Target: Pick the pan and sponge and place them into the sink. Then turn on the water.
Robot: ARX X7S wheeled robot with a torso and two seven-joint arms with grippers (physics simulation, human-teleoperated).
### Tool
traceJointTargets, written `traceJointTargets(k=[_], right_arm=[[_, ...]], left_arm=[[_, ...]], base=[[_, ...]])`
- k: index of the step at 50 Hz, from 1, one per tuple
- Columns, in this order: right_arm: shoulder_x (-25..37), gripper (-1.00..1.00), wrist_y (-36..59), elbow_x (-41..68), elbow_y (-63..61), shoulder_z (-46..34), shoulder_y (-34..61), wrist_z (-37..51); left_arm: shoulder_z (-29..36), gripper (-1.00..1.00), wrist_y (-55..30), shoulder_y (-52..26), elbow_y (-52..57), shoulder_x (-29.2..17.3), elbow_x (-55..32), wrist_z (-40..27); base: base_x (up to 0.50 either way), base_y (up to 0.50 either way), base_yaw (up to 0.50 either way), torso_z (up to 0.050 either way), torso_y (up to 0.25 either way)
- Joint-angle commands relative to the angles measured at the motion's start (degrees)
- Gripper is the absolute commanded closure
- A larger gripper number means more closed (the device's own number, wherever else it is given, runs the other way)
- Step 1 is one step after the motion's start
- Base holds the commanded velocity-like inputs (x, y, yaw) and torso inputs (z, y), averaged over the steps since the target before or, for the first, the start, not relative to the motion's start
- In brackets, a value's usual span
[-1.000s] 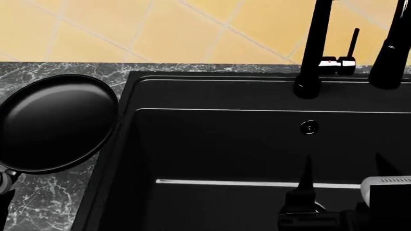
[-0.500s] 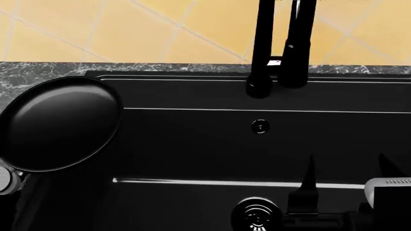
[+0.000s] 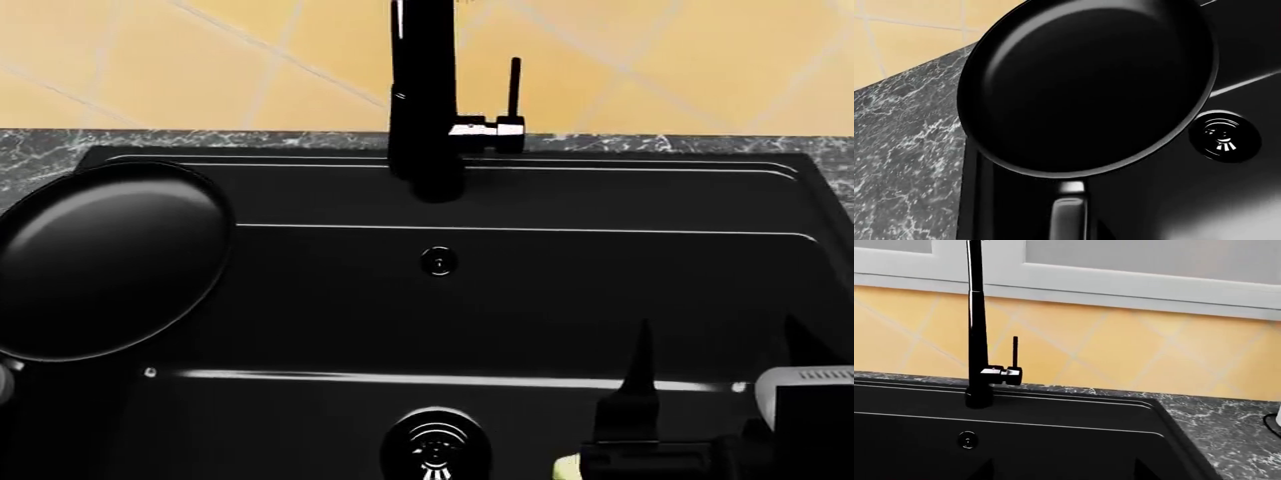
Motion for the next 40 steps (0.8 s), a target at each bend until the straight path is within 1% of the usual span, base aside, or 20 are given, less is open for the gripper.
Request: traceJointTargets(k=[1,4,15,18,20,40], right_arm=[[-0.9,-1.0,0.6,0.0,-0.1,1.3,1.0,-1.1],[-0.9,-1.0,0.7,-0.1,-0.2,1.1,1.1,-1.1],[-0.9,-1.0,0.4,-0.2,-0.1,1.3,0.8,-1.0],[-1.0,-1.0,0.2,-0.2,0.0,1.4,0.6,-0.9],[-1.1,-1.0,0.4,-0.3,0.2,1.3,0.6,-0.6],[-1.2,-1.0,0.3,-0.7,0.1,1.3,1.0,-0.1]], left_arm=[[-1.5,1.0,0.1,-2.8,-0.9,2.0,4.3,2.2],[-1.1,1.0,0.2,-2.9,-1.2,2.4,4.5,1.8],[-2.2,1.0,1.1,-1.5,-0.3,0.8,3.6,1.9],[-1.9,1.0,0.9,-1.7,-0.5,0.9,3.5,1.6],[-2.3,1.0,1.3,-1.2,-0.5,0.2,3.8,2.4],[0.3,1.0,1.5,-2.8,-1.9,2.3,5.7,1.4]], base=[[0.0,-0.32,0.0,0.0,0.01],[0.0,-0.32,0.0,0.0,0.0],[0.0,-0.3,0.0,0.0,0.002],[0.0,-0.03,0.0,0.003,0.0],[0.0,0.0,0.0,0.0,0.0],[0.0,0.0,0.0,0.001,0.002]])
